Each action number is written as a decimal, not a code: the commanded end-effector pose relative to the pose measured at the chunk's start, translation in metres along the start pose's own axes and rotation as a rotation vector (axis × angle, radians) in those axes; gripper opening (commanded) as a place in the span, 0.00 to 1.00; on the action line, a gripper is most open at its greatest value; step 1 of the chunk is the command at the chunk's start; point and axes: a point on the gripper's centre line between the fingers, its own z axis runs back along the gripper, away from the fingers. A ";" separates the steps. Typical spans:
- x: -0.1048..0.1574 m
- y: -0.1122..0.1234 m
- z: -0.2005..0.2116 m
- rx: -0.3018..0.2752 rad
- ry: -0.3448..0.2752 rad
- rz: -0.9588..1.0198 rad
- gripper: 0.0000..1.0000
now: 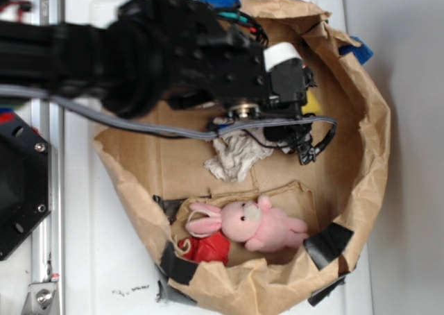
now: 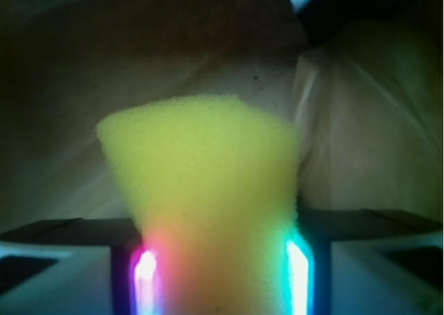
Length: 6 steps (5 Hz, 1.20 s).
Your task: Grab the green sponge.
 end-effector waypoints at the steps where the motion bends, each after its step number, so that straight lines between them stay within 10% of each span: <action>1: 0.010 0.009 0.105 -0.019 0.055 0.047 0.00; 4: -0.013 0.001 0.138 -0.078 0.201 -0.132 0.00; 6: -0.018 0.001 0.134 -0.072 0.193 -0.127 0.00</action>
